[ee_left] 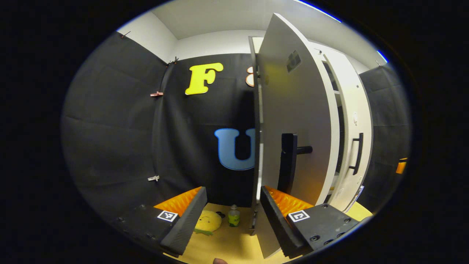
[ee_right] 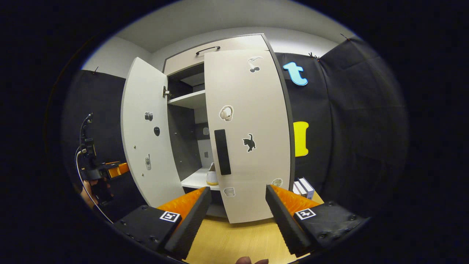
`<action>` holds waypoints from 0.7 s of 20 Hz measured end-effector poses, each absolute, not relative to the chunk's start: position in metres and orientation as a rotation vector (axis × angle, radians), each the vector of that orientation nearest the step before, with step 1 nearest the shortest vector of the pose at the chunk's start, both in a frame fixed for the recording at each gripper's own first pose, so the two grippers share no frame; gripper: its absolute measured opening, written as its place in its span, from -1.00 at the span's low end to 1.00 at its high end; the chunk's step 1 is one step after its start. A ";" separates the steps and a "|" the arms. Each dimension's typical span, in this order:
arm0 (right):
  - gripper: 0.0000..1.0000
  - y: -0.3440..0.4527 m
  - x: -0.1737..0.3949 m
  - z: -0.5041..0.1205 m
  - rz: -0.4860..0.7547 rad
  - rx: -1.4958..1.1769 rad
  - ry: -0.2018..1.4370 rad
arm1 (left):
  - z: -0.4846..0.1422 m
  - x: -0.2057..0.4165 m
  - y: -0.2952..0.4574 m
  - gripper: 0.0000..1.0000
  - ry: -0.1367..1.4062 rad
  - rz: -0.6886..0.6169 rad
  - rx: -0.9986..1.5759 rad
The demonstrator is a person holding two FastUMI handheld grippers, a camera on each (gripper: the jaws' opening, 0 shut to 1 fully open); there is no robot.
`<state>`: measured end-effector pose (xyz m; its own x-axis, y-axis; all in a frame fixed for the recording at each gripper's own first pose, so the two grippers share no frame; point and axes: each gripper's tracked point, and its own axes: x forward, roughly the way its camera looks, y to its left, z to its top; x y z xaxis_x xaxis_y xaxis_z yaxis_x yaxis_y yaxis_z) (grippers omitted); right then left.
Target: Grab one shoe with the right hand and put it into the shoe cabinet, grab the other shoe with the left hand and put it into the shoe cabinet; then close the right door with the right hand and the left door with the left hand.
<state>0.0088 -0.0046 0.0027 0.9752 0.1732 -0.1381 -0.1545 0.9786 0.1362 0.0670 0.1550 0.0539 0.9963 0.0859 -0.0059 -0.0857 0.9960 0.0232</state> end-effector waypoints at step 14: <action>0.96 -0.032 -0.014 0.012 0.135 0.128 0.133 | 0.054 0.057 0.032 0.89 -0.004 -0.109 0.043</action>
